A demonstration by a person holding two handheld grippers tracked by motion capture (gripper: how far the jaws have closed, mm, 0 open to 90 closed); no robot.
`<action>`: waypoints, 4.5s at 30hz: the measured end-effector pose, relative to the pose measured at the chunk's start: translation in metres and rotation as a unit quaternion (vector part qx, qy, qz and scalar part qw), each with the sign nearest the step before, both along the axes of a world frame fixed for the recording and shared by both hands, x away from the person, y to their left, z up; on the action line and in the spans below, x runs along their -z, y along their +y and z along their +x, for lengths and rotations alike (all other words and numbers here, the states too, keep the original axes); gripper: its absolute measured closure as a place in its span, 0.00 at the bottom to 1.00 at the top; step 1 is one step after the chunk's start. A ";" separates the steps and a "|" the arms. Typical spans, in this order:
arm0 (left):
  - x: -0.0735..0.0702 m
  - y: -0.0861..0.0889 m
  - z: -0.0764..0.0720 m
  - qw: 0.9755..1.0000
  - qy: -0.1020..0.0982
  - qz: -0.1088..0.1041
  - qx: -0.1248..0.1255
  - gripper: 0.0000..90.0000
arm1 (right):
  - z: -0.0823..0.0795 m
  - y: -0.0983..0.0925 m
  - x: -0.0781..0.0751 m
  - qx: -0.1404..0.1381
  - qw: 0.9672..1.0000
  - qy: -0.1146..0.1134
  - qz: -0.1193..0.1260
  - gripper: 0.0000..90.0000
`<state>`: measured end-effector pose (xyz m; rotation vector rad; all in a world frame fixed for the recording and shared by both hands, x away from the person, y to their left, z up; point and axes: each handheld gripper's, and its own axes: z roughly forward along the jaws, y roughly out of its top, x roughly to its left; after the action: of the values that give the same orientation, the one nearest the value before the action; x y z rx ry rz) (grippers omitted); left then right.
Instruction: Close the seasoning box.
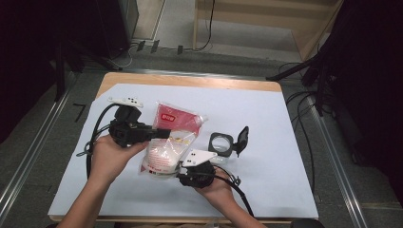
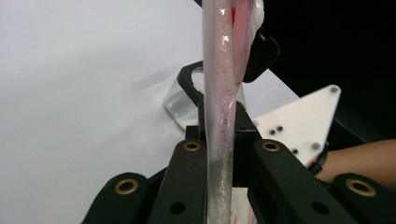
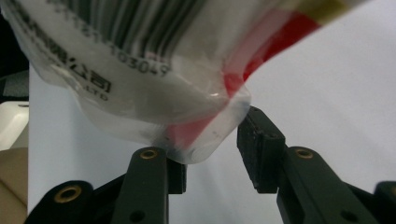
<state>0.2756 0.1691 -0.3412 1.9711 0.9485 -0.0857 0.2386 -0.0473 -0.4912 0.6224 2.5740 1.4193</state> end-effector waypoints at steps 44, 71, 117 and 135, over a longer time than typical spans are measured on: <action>0.016 -0.024 0.001 0.999 -0.026 0.027 0.002 0.85 | -0.013 0.002 -0.011 -0.049 0.999 -0.017 0.017 0.78; 0.028 -0.041 0.026 0.998 0.054 -0.012 -0.009 0.80 | -0.015 0.003 -0.016 -0.052 0.998 0.010 0.040 0.75; 0.004 -0.076 0.032 0.997 0.051 0.047 0.039 0.80 | -0.014 0.007 -0.043 -0.025 0.998 -0.007 0.050 0.69; 0.016 -0.072 0.033 0.998 0.051 0.029 0.031 0.72 | -0.014 0.008 -0.035 -0.003 0.996 0.037 0.076 0.72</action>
<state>0.3088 0.0972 -0.3574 2.0666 0.9657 -0.1983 0.2245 -0.0391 -0.4557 0.7004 2.5413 1.6357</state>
